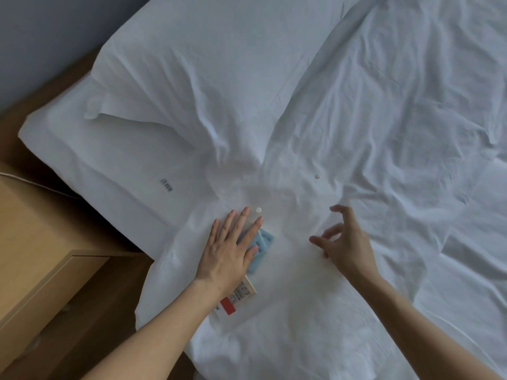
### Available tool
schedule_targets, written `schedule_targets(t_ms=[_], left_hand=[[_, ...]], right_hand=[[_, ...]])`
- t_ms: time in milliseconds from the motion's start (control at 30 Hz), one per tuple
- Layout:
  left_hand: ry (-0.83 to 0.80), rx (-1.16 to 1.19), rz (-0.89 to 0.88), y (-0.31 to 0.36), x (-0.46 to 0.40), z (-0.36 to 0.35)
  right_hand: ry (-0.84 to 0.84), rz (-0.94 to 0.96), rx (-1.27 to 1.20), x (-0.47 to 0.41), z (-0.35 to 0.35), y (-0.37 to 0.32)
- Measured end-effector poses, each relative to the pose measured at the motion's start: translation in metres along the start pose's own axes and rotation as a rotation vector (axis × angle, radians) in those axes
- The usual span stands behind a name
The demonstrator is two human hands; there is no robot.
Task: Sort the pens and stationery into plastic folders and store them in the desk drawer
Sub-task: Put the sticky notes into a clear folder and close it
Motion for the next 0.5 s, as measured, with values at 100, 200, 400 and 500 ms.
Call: schedule_targets(t_ms=[100, 200, 400, 500], left_hand=[[0.019, -0.001, -0.013, 0.001, 0.001, -0.001], [0.009, -0.005, -0.019, 0.001, 0.001, 0.001], [-0.036, 0.012, -0.005, -0.001, 0.001, 0.003], [-0.032, 0.037, -0.006, -0.001, 0.002, 0.003]], right_hand=[[0.059, -0.012, -0.036, 0.004, -0.002, 0.004], [0.086, 0.004, -0.036, 0.001, -0.005, 0.000], [0.075, -0.005, -0.233, -0.034, 0.002, -0.023], [0.134, 0.021, -0.333, -0.049, 0.010, -0.036]])
Point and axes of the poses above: each hand's wrist, its own x-axis away from the middle knuckle, its own z-axis out of the back of the hand, y = z × x, the point moved 4 cm from there along -x, towards the middle knuckle, and after that the axes turned 2 degrees about y, right-handed, at the moved point
